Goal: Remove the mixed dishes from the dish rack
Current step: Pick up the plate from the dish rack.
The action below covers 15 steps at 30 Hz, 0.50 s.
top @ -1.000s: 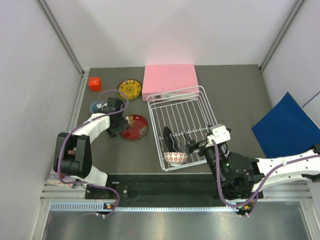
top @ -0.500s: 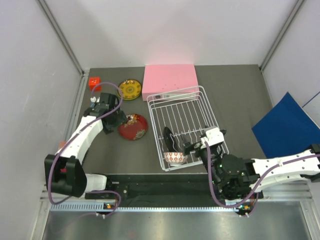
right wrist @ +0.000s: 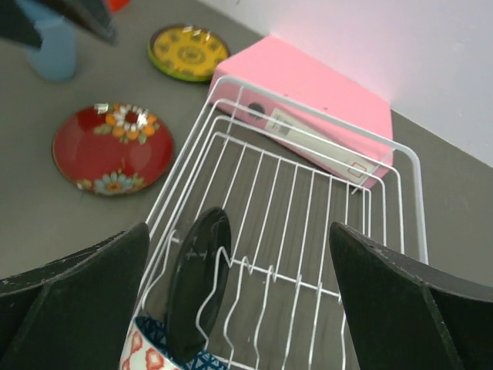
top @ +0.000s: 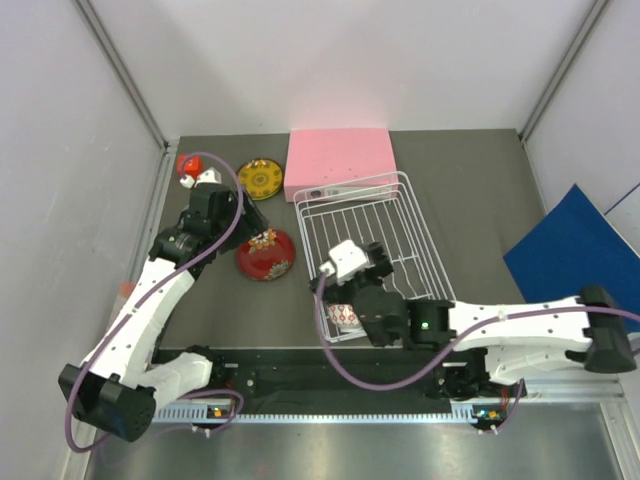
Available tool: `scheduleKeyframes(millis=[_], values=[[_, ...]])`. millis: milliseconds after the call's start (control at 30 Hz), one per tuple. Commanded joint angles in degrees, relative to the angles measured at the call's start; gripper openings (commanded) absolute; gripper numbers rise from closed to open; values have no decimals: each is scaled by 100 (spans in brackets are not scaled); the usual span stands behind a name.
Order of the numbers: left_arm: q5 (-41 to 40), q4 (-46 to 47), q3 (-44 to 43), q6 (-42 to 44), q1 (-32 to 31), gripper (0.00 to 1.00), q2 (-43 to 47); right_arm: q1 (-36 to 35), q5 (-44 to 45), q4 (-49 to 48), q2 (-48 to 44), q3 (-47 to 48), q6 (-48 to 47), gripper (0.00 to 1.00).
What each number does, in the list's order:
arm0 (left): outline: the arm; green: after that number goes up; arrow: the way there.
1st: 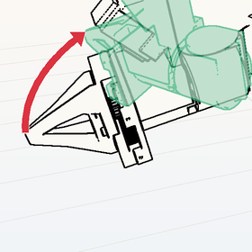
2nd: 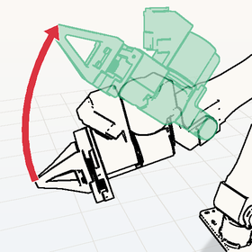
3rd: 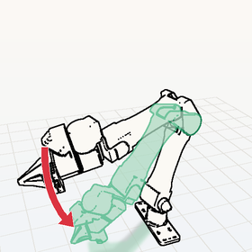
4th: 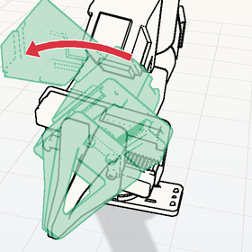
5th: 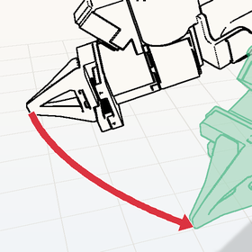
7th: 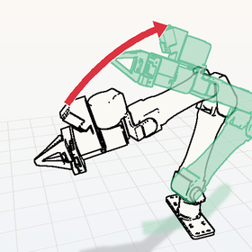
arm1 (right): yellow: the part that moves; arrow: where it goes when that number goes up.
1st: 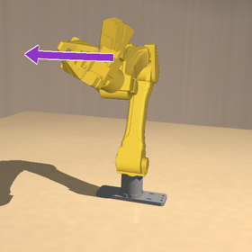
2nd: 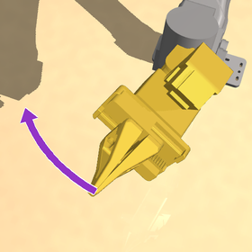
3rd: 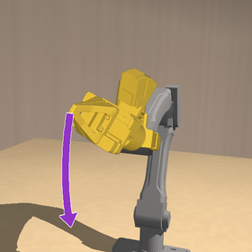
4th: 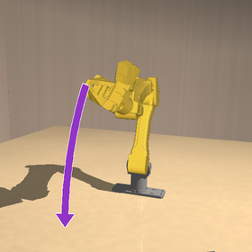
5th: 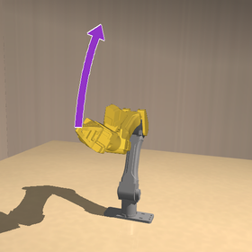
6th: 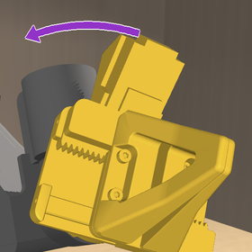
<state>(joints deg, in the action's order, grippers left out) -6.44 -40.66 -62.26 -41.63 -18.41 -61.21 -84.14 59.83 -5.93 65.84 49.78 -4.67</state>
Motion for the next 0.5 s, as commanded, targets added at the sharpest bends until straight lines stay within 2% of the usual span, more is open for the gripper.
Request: scheduleKeyframes(millis=[0, 233, 400, 467], values=[[-103, 287, 117, 84, -92, 80, -5, 126, -710, 793, 990, 680, -25, 98], [-130, 401, 188, 251, -101, 80, 92, 573, -1342, 910, 1536, 954, 124, 87], [-77, 445, 223, 322, -101, 80, 100, 855, -1676, 1007, 1695, 1095, 334, 85], [-60, 498, 258, 331, -101, 80, 100, 916, -1799, 1033, 1783, 1104, 387, 81]])
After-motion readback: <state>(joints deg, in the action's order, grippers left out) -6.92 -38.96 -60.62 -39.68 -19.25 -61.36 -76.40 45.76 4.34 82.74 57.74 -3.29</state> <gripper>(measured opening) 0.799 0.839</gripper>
